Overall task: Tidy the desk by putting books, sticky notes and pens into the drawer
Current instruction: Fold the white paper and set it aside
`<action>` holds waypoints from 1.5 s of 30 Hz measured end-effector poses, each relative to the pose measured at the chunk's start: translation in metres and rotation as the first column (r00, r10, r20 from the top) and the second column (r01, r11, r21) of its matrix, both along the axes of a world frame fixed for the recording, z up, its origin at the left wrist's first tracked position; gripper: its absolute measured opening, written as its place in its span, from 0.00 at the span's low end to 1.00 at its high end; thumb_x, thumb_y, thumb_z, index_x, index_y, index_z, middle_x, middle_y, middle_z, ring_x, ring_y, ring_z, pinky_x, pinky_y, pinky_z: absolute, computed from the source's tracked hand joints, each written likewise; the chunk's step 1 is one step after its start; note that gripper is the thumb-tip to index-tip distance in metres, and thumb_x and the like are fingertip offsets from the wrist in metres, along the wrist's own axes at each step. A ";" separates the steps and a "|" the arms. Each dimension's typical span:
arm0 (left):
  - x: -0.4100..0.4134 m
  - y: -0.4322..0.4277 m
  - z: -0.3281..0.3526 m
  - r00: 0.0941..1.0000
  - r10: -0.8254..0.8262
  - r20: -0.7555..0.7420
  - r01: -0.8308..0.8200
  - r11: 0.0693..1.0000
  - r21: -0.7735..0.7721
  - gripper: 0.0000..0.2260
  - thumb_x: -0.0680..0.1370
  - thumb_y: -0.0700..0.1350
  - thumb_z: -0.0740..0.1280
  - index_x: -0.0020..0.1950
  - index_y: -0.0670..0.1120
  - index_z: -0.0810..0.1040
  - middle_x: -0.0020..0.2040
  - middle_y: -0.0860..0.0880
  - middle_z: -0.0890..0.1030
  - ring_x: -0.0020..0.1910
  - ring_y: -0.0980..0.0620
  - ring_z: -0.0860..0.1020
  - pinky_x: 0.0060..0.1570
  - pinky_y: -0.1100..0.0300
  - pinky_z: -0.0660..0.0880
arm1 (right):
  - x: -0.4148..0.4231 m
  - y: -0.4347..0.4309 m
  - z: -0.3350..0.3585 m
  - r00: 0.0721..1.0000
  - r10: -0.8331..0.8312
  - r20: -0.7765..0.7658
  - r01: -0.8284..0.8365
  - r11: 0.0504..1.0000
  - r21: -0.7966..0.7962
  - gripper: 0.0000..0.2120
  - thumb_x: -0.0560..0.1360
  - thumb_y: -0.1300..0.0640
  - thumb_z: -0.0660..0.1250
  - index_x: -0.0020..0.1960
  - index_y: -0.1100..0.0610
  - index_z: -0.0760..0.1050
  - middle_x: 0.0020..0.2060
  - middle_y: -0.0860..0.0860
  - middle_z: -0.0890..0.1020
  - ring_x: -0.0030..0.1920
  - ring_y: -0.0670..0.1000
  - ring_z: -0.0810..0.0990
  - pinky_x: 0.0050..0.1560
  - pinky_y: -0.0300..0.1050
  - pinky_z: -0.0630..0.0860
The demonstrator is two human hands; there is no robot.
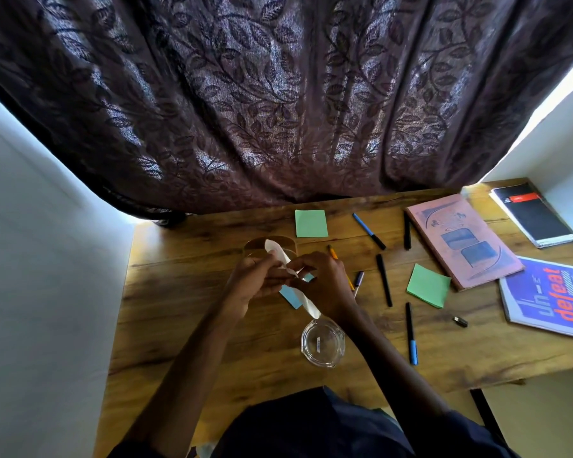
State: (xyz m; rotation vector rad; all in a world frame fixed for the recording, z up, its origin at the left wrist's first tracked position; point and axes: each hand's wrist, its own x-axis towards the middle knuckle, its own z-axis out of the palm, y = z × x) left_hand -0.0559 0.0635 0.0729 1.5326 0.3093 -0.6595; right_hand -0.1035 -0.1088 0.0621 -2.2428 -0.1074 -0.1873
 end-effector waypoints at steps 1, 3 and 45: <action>0.000 0.000 0.001 0.999 -0.018 0.030 0.017 0.999 0.036 0.17 0.83 0.54 0.64 0.59 0.42 0.82 0.52 0.44 0.87 0.52 0.48 0.86 0.55 0.50 0.83 | 0.000 -0.001 0.000 1.000 -0.006 0.006 0.006 1.000 -0.006 0.13 0.70 0.56 0.79 0.53 0.58 0.85 0.48 0.49 0.87 0.43 0.42 0.85 0.43 0.36 0.82; 0.000 -0.001 0.003 0.988 -0.087 0.126 0.070 0.989 0.132 0.17 0.84 0.54 0.62 0.60 0.43 0.81 0.52 0.43 0.86 0.52 0.49 0.86 0.54 0.50 0.84 | 0.001 -0.003 0.000 1.000 -0.015 0.003 0.015 1.000 -0.024 0.12 0.70 0.58 0.79 0.53 0.57 0.86 0.48 0.48 0.87 0.42 0.40 0.84 0.42 0.33 0.82; 0.095 0.039 -0.079 0.690 -0.451 0.566 0.011 0.789 0.615 0.29 0.72 0.50 0.79 0.70 0.47 0.75 0.68 0.48 0.77 0.66 0.50 0.73 0.62 0.55 0.74 | 0.128 0.013 -0.024 0.997 -0.067 -0.025 0.060 0.979 -0.194 0.06 0.72 0.59 0.77 0.49 0.53 0.86 0.46 0.45 0.88 0.42 0.35 0.78 0.37 0.21 0.66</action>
